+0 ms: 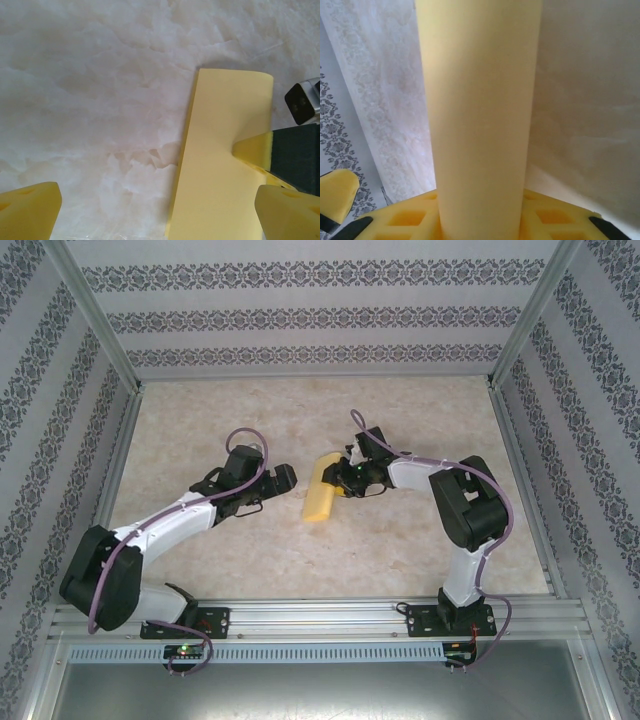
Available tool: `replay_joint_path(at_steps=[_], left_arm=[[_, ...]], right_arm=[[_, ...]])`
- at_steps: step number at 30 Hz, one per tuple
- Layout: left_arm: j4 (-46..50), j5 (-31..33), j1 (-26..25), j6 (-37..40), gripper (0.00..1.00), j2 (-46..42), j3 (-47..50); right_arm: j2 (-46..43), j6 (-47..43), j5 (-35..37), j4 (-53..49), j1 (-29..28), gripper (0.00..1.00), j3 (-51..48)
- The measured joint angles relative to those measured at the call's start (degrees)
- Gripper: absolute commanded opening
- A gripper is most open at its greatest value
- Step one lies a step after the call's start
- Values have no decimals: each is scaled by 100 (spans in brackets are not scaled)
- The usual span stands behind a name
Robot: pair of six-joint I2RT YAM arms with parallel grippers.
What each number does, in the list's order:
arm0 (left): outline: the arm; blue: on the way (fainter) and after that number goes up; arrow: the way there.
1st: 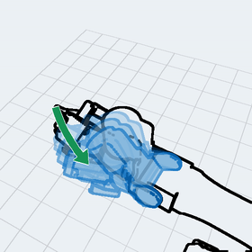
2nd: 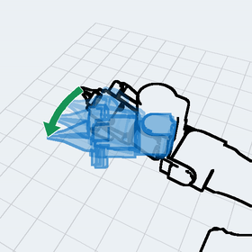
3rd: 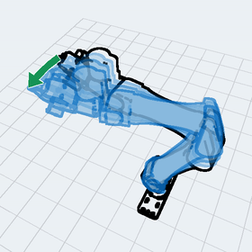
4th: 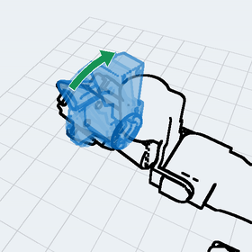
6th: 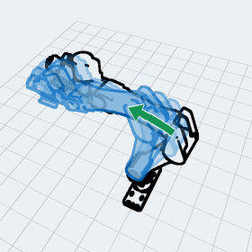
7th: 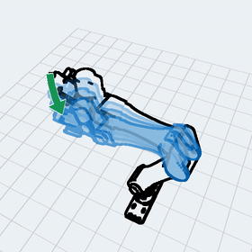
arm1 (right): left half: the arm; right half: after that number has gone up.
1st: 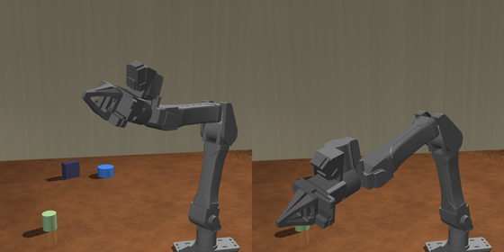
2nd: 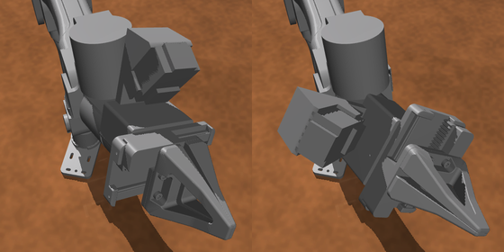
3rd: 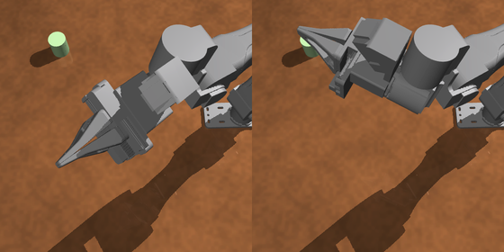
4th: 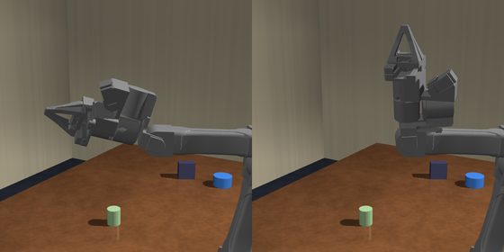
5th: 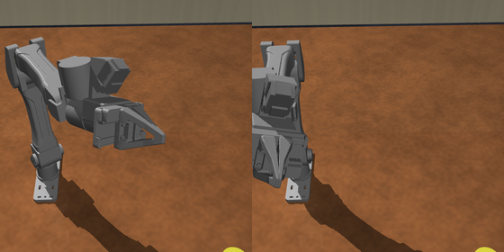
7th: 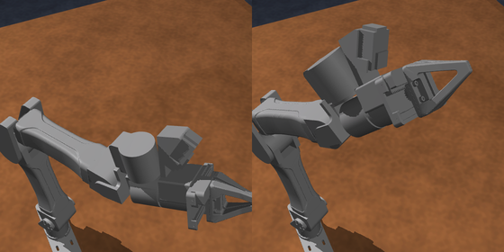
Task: Fold a paper plane with a square sheet of paper (pick it up from the middle)
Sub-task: Fold the square sheet of paper in half at the center of the table.
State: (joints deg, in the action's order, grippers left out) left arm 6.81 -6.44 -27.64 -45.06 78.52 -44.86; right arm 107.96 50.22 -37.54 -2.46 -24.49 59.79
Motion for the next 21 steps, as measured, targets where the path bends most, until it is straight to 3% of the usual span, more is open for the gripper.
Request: replay_joint_path(at_steps=[10,21], left_arm=[[-20,-199,-4,-269,100,417,-262],[-188,-282,-11,-249,100,619,-354]], right_arm=[[11,-616,20,-546,131,48,-9],[57,-1036,190,-1012,225,47,90]])
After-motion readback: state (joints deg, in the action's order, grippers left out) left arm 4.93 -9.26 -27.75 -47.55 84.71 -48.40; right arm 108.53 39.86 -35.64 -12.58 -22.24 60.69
